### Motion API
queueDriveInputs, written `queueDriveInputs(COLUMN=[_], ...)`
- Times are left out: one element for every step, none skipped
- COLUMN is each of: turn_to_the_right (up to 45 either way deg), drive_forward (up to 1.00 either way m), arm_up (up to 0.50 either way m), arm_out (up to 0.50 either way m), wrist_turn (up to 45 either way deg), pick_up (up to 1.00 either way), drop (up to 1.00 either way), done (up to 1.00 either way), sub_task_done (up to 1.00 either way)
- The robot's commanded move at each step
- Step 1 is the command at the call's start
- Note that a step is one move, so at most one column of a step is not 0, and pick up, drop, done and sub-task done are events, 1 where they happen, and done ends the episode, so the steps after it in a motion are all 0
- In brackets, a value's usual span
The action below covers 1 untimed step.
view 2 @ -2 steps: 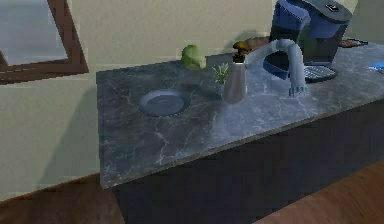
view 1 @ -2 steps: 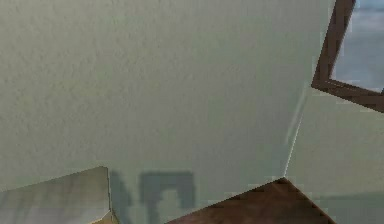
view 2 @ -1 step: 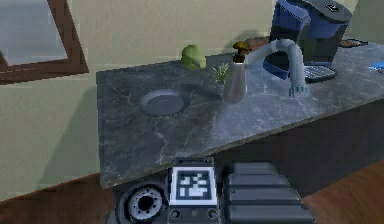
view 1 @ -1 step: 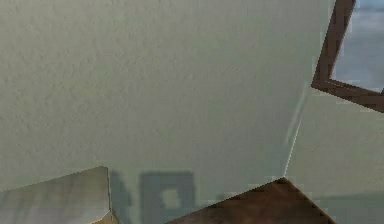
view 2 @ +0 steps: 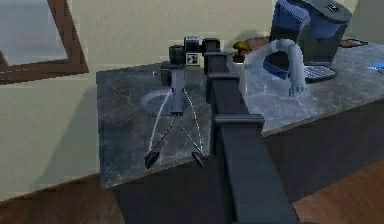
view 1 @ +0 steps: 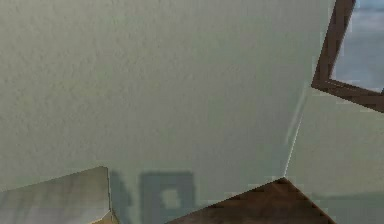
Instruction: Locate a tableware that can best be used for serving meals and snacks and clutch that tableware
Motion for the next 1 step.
queueDriveInputs(turn_to_the_right=[0.0], drive_forward=[0.0], arm_up=[0.0], arm_out=[0.0], wrist_turn=[45.0], pick_up=[0.0], drop=[0.0], done=[0.0], sub_task_done=[0.0])
